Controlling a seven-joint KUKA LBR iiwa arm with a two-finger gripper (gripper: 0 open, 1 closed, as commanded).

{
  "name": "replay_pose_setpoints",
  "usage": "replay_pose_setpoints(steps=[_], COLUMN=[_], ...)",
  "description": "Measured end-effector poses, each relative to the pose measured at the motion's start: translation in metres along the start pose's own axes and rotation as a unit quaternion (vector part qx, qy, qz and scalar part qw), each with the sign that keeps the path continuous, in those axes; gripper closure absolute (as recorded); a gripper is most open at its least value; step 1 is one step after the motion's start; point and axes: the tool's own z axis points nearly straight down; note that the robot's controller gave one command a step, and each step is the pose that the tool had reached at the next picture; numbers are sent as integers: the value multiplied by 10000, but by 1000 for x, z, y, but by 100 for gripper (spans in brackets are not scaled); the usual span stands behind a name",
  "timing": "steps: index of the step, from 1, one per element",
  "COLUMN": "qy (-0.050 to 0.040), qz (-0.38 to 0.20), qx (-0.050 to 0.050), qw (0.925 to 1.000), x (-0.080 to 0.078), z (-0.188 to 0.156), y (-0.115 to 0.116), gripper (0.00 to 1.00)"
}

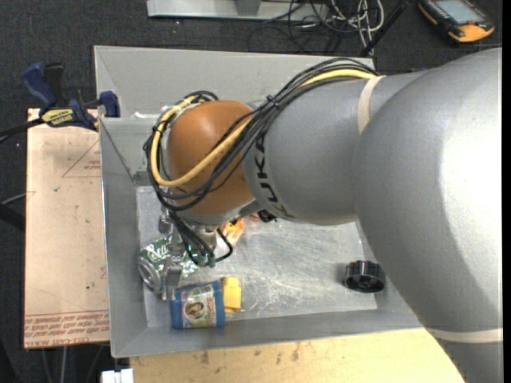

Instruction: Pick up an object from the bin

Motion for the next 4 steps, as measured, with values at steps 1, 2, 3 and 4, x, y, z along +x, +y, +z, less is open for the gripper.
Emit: replay_pose_setpoints(steps=[1, 2, 3, 4], qy=[-36, -20, -25, -13], qz=[17, -18, -18, 112], qx=[-8, 40, 38, 0], qw=[10000, 10000, 10000, 9999], x=[-2, -59, -60, -59], z=[-4, 66, 66, 22], y=[-1, -27, -27, -32], gripper=[0, 100, 100, 100])
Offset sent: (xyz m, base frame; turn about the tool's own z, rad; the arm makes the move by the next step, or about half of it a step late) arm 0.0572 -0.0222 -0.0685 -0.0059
